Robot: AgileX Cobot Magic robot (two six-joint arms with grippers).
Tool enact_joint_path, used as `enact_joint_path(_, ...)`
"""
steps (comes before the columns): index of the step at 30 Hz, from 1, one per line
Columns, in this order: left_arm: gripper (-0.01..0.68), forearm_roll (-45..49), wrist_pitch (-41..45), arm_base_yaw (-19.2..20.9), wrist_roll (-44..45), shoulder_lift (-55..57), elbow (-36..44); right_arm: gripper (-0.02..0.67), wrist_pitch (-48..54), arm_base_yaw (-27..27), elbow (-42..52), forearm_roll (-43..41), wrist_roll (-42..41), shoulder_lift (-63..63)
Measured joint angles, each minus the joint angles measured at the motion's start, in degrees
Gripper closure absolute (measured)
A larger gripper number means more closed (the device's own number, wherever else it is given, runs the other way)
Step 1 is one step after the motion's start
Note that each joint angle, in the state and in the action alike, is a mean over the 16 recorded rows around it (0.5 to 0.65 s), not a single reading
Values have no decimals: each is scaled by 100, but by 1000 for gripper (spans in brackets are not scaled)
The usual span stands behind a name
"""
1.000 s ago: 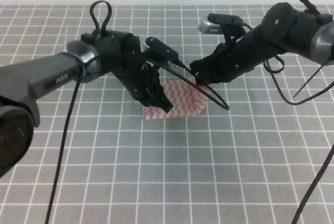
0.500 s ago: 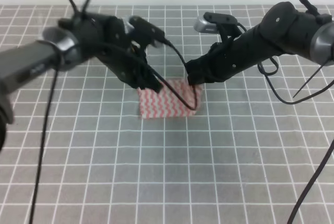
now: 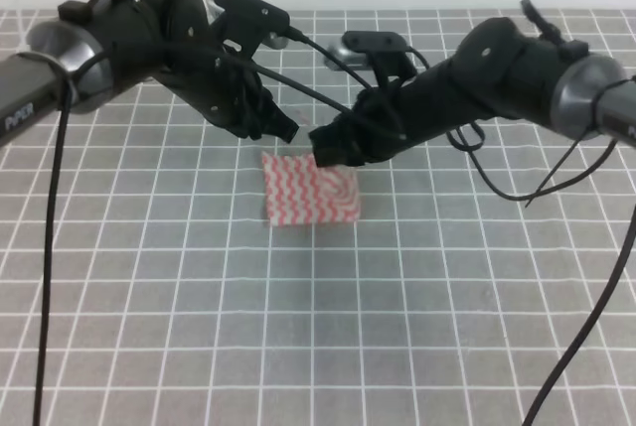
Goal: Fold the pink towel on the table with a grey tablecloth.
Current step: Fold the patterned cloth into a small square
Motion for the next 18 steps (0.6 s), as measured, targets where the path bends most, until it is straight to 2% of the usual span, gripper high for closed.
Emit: enact_joint_path(18,673,27,-72,-2,-3,-7,-2,654,-297,294,-1,585,-182,455)
